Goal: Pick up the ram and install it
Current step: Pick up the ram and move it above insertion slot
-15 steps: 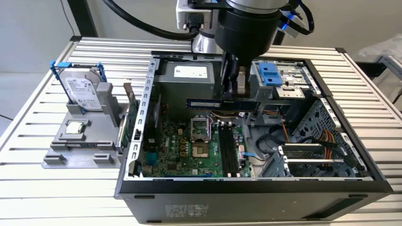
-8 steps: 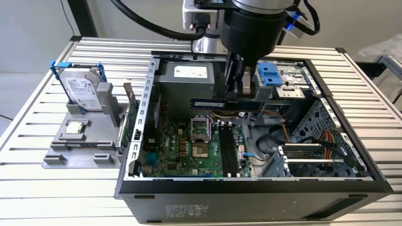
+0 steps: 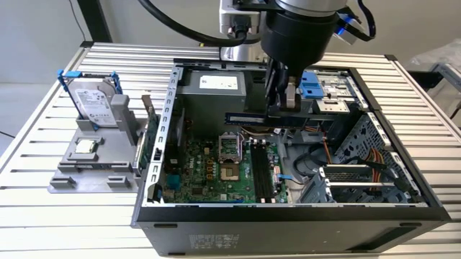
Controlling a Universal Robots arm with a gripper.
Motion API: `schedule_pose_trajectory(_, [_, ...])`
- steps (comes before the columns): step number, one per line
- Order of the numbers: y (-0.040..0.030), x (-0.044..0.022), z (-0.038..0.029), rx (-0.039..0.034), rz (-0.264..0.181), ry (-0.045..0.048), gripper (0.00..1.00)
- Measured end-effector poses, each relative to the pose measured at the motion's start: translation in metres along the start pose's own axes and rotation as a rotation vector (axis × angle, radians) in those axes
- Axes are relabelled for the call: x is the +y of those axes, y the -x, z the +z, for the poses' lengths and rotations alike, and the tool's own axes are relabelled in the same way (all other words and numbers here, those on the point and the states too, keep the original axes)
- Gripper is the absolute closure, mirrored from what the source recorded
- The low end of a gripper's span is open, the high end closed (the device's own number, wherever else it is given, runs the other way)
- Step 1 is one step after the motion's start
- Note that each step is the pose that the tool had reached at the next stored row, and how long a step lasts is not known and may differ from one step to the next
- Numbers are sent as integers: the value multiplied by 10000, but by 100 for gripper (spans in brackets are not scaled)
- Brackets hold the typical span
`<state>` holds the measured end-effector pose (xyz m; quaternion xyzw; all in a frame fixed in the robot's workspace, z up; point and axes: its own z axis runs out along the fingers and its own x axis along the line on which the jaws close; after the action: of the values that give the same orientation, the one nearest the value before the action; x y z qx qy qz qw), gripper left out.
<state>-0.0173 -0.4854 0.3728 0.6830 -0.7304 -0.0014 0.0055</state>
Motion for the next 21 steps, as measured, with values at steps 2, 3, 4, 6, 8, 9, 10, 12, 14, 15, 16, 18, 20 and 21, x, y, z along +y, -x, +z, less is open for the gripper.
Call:
schedule_pose_trajectory(2, [2,-21,0,-1,18,0,100])
schedule_pose_trajectory(3, [3,-32,0,-1,23,0,100])
schedule_pose_trajectory(4, [4,-44,0,-1,30,0,100])
schedule_pose_trajectory(6, [6,-71,-1,-1,49,0,100])
schedule_pose_trajectory(8, [8,-97,-1,-1,65,0,100])
schedule_pose_trajectory(9, [9,-109,-1,-1,71,0,100])
schedule_pose_trajectory(10, [10,-120,-1,-1,76,1,100])
schedule_pose_trajectory(12, [13,-143,-1,-1,85,0,100])
schedule_pose_trajectory(14, [16,-166,-1,-1,94,0,100])
schedule_pose_trajectory(15, [19,-177,-2,0,98,0,100])
schedule_pose_trajectory(16, [21,-188,-2,0,100,0,100])
schedule_pose_trajectory(18, [25,-211,-2,1,105,0,100])
schedule_pose_trajectory(20, [29,-232,-2,2,111,0,100])
schedule_pose_trajectory(21, [30,-243,-3,2,114,0,100])
